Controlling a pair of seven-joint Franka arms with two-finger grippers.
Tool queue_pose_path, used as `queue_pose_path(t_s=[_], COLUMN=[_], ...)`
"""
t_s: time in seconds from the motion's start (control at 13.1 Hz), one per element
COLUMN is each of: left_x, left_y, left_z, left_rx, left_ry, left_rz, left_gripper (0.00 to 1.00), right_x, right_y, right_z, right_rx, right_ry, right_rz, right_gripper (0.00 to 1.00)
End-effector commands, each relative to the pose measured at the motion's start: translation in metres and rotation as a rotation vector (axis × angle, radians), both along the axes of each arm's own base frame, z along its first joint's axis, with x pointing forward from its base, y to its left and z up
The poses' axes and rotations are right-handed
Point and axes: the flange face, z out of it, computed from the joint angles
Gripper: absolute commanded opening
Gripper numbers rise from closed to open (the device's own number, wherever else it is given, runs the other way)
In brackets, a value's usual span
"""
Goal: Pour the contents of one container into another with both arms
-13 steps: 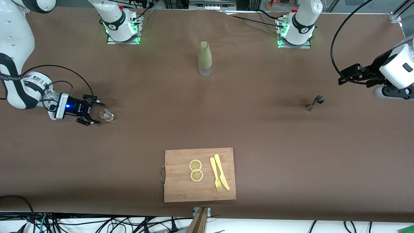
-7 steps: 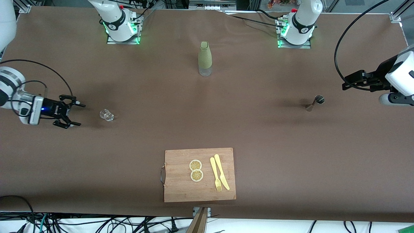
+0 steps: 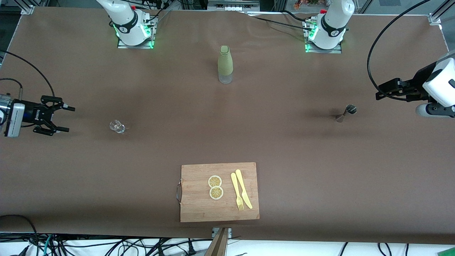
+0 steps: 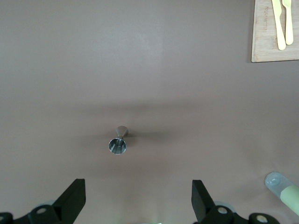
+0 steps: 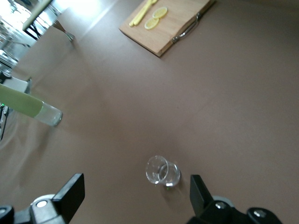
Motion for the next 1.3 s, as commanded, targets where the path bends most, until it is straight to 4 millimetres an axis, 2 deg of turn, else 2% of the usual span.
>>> queue_pose_path(t_s=[0.0,0.15,0.23,0.38,0.46,0.54,0.61,0.76,0.92,0.99,1.15,1.22], left_x=[0.005,0.005,0.006,0.006,0.008,0.009,0.009,0.009,0.009,0.009,0.01,0.01], left_y=[0.002,0.001,0.002,0.002,0.001,0.002,0.002,0.001,0.001,0.002,0.002,0.002], left_z=[0.006,0.007,0.006,0.007,0.007,0.007,0.008,0.008,0.008,0.007,0.008,0.008], left_rx=[-0.01,-0.01,-0.011,-0.011,-0.012,-0.01,-0.012,-0.012,-0.012,-0.012,-0.012,-0.012], left_ry=[-0.008,-0.011,-0.009,-0.011,-0.014,-0.013,-0.014,-0.014,-0.014,-0.013,-0.014,-0.014], left_rz=[0.013,0.011,0.013,0.013,0.01,0.011,0.011,0.009,0.009,0.011,0.011,0.011], left_gripper=[1.0,1.0,1.0,1.0,1.0,1.0,1.0,1.0,1.0,1.0,1.0,1.0], right_x=[-0.011,-0.021,-0.027,-0.037,-0.043,-0.045,-0.047,-0.049,-0.048,-0.051,-0.061,-0.063], right_y=[0.006,0.021,0.026,0.048,0.049,0.069,0.08,0.106,0.149,0.163,0.154,0.137], right_z=[0.063,0.107,0.123,0.146,0.159,0.175,0.185,0.197,0.213,0.221,0.239,0.245], right_rx=[-0.202,-0.316,-0.362,-0.433,-0.502,-0.578,-0.645,-0.763,-0.925,-0.956,-0.903,-0.827], right_ry=[0.065,0.14,0.18,0.276,0.305,0.296,0.305,0.338,0.344,0.384,0.415,0.428], right_rz=[-0.057,-0.13,-0.163,-0.23,-0.268,-0.264,-0.297,-0.37,-0.419,-0.512,-0.656,-0.695], right_gripper=[1.0,1.0,1.0,1.0,1.0,1.0,1.0,1.0,1.0,1.0,1.0,1.0])
